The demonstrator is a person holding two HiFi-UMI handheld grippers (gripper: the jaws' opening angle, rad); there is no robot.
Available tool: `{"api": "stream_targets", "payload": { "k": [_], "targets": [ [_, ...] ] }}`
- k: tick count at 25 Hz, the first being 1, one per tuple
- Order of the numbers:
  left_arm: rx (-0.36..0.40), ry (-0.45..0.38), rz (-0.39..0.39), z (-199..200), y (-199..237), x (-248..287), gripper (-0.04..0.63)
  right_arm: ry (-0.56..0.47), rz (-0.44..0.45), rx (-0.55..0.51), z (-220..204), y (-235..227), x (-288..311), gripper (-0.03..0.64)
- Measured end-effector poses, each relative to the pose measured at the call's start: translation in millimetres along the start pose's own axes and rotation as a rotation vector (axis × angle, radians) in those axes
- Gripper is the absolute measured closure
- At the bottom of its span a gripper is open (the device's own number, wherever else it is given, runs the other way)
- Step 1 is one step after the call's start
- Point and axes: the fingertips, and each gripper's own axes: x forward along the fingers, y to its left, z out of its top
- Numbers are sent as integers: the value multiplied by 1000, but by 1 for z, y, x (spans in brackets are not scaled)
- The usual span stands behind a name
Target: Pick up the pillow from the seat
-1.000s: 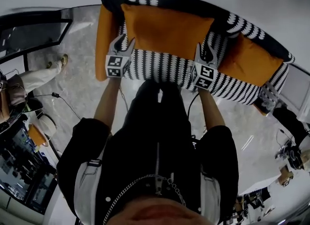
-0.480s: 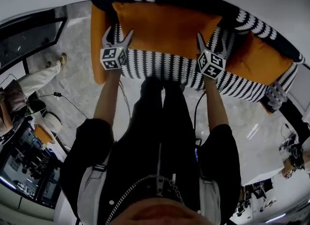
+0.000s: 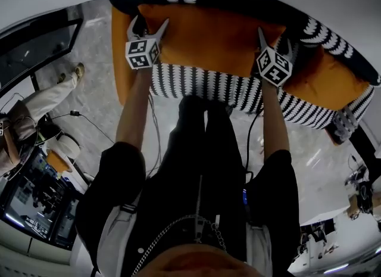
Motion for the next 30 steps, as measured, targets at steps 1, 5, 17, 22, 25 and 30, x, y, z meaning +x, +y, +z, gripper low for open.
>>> {"api": "stream_targets", "payload": {
  "k": [1,5,17,22,25,30],
  "targets": [
    [-10,4,1,0,4,6,156,8,-5,1,0,-2,5,163],
    [-37,23,14,-7,29,20,150,38,-12,-13,-10,2,19,163],
    [-120,121,-27,-37,44,33,156,139,-6,28,-34,-7,33,155],
    [-85,129,-72,-42,28,32,255,163,35,70,-51,-9,35,175],
    [-60,130,-88,-44,19,30,303,172,67,57,-54,-5,32,226],
    [-30,124,-79,-55,7,14,365,188,87,-7,-70,1,21,275]
  ]
}}
